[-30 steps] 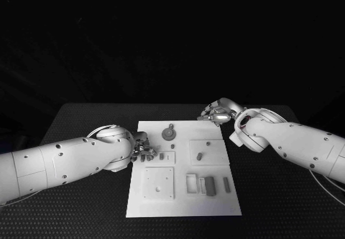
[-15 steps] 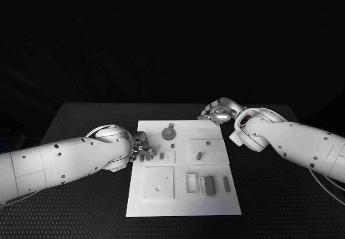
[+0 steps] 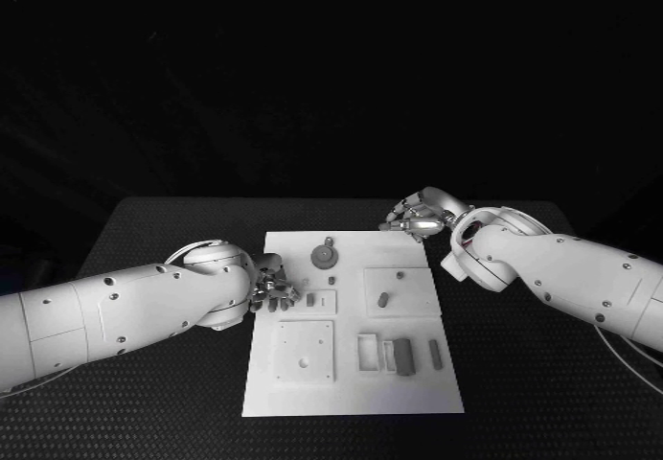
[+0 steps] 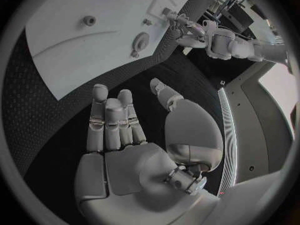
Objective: Assemble the parts on the task board
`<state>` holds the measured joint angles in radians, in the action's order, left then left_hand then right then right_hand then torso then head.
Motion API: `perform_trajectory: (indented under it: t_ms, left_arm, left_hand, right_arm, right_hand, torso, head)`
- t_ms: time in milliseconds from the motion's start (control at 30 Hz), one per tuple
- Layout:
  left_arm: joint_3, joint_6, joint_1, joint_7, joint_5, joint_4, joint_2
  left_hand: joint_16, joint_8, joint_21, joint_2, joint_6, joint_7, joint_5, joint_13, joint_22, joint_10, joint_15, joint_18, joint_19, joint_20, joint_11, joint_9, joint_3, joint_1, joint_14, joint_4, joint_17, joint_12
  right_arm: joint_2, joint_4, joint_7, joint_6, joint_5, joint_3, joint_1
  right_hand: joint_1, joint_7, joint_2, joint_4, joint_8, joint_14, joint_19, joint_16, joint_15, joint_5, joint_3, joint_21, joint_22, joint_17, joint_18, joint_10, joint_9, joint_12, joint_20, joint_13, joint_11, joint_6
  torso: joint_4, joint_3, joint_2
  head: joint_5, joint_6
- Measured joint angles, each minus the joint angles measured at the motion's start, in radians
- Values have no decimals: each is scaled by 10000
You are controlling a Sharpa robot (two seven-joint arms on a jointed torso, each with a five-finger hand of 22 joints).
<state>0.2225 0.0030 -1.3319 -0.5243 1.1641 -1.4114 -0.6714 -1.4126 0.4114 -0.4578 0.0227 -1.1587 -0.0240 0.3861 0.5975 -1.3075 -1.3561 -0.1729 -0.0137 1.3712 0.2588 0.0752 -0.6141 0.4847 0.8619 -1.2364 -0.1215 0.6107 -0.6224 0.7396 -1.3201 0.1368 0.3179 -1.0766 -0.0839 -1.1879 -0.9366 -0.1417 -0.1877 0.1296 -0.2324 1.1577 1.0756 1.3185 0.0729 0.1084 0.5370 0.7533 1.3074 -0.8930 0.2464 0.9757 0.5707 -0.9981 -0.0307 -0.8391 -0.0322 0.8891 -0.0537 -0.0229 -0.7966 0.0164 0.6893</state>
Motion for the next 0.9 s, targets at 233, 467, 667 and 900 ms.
perform_trajectory:
  t_ms: [233, 467, 667, 900]
  left_arm:
    - [-2, 33, 0, 11, 0, -5, -11]
    - [-2, 32, 7, 57, -18, 2, -23]
    - [-2, 64, 8, 71, -23, 8, -22]
    - [-7, 139, 2, 76, -24, 5, -20]
  left_hand:
    - [0, 0, 0, 0, 0, 0, -2, 0, 1, -5, -16, 0, 0, -2, 5, -2, 0, 0, -4, 0, 8, 0]
    - [0, 1, 0, -119, 0, 0, -19, 27, 1, -36, -17, -1, 13, -18, 36, -27, -1, 122, -3, -1, 31, 0]
    - [-1, 1, 1, -144, 0, 0, 14, 36, -7, -37, -18, 0, 50, 17, 36, -25, -2, 173, -3, -1, 41, 0]
    - [0, 0, 1, -147, 1, 0, 18, 35, -6, -36, -19, 0, 51, 16, 36, -23, -2, 176, -3, -2, 40, 0]
  right_arm:
    - [5, 4, 0, -8, 0, 0, 2]
    - [4, 2, 0, -14, 1, 0, 4]
    - [2, 1, 0, -17, 1, 0, 7]
    - [5, 1, 0, -19, 1, 0, 8]
  right_hand:
    - [0, 1, 0, 0, 0, 0, 0, 0, -1, 0, 0, 0, 0, 0, 0, 0, 0, 0, 0, 9, 0, 0]
    - [0, 4, 0, 0, 0, 1, 0, 0, -1, 0, 0, 0, 0, 0, -1, 0, 0, 1, 0, 9, 0, 0]
    - [0, 6, 0, 0, 0, 2, 0, 0, -2, 0, 0, 0, 0, 0, -1, 0, 0, 1, 0, 9, 0, -1]
    - [0, 8, 0, 0, 0, 2, 0, 0, -2, 0, 0, 0, 0, 0, 0, 0, 0, 1, 0, 9, 0, 0]
  torso:
    - [6, 6, 0]
    - [5, 12, 0]
    - [6, 13, 1]
    - [5, 12, 1]
  head:
    - [-2, 17]
    - [-26, 8]
    - [-30, -4]
    - [-30, 17]
